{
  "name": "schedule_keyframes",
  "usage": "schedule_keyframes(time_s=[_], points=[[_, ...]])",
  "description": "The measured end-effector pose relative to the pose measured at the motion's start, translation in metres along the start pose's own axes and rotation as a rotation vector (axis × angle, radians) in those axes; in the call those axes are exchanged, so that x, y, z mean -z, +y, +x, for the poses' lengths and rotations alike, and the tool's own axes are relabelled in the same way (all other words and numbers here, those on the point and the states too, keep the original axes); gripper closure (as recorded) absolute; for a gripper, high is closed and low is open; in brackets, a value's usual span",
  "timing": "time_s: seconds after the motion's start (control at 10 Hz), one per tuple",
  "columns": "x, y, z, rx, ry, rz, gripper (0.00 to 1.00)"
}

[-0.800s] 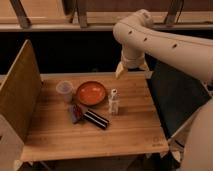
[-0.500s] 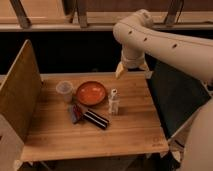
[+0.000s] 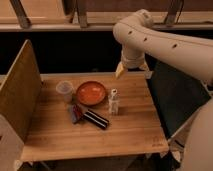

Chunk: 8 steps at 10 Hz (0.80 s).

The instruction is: Knock the bottle over

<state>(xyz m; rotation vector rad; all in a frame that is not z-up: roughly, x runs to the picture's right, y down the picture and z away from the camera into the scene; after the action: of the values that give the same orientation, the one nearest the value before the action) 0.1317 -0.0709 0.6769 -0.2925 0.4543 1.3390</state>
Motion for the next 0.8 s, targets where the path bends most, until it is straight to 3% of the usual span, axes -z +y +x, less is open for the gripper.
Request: schedule_keyframes(time_s=[0.5, 0.8], points=[[0.0000, 0.0000, 0.0000, 0.000, 0.000, 0.000, 0.20], [-0.0001, 0.0000, 0.0000, 0.000, 0.000, 0.000, 0.26]])
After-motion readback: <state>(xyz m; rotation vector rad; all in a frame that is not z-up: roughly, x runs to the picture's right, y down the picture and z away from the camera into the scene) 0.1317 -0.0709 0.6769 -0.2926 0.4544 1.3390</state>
